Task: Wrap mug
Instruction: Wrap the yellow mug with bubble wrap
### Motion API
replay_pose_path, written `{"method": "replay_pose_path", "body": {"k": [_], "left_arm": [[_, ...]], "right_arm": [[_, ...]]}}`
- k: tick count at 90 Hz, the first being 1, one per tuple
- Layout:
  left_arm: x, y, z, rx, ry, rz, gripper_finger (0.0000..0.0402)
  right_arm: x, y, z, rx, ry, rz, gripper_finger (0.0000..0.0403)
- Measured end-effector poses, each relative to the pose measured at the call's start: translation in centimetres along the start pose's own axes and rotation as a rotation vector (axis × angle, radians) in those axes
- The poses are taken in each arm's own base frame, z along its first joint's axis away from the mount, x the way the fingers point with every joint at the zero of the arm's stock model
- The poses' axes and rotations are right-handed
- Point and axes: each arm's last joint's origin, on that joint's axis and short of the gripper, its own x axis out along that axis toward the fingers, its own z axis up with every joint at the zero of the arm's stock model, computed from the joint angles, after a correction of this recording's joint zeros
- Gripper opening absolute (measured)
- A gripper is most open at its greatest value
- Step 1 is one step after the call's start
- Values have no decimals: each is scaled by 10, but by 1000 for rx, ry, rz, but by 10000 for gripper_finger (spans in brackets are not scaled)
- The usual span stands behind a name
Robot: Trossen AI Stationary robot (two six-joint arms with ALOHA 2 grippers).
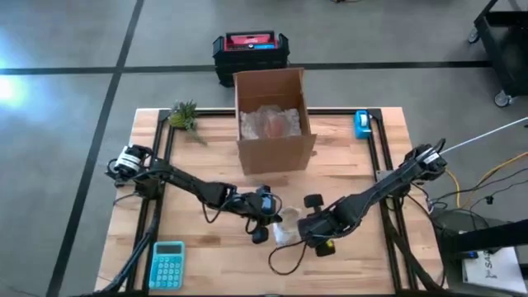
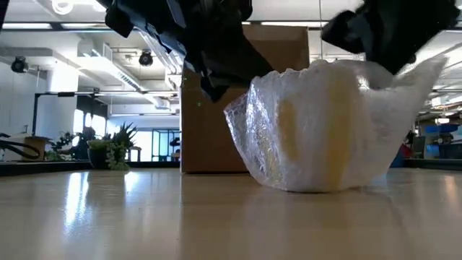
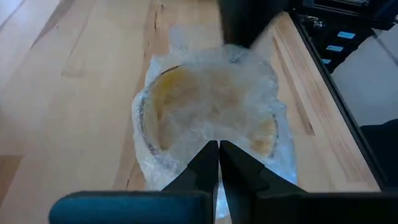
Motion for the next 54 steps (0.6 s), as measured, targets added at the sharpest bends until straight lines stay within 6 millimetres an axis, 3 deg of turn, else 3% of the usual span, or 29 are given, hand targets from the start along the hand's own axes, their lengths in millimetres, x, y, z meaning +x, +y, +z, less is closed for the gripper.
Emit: {"method": "replay_pose_path", "body": {"k": [23,54], "left_arm": [[0,0,0,0,1,0,4],[0,0,0,0,3,-18,4]], "right_arm": [[-12,-7,18,-50,-115,-4,2],[35,-24,21,-55,-21,-22,2]]}}
